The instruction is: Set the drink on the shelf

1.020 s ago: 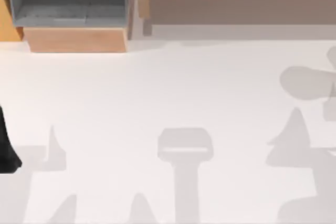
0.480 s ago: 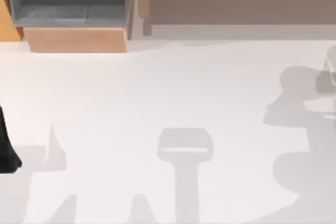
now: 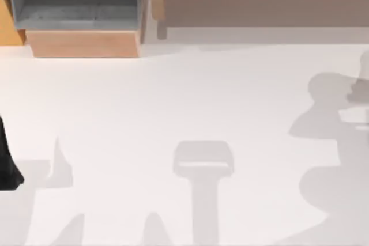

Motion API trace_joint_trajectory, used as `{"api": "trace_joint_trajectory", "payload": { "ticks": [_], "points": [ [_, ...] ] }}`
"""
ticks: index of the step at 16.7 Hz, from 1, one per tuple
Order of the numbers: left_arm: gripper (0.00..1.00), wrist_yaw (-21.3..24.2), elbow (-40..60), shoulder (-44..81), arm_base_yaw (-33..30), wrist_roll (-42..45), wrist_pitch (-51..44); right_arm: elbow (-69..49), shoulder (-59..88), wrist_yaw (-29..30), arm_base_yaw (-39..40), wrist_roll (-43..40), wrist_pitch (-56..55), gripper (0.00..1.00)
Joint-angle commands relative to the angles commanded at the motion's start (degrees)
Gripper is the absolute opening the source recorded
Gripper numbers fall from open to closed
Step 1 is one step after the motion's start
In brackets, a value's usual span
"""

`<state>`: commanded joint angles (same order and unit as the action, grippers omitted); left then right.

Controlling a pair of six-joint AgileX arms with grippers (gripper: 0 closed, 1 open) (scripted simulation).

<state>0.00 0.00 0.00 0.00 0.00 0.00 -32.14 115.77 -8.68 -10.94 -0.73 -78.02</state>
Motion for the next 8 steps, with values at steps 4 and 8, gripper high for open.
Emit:
{"api": "trace_joint_trajectory", "payload": {
  "ticks": [4,8],
  "points": [
    [1.00,0.0,0.0,0.0,0.0,0.0,0.0,0.0,0.0,0.0,0.0,0.0,0.0,0.32],
    [1.00,0.0,0.0,0.0,0.0,0.0,0.0,0.0,0.0,0.0,0.0,0.0,0.0,0.02]
  ]
}}
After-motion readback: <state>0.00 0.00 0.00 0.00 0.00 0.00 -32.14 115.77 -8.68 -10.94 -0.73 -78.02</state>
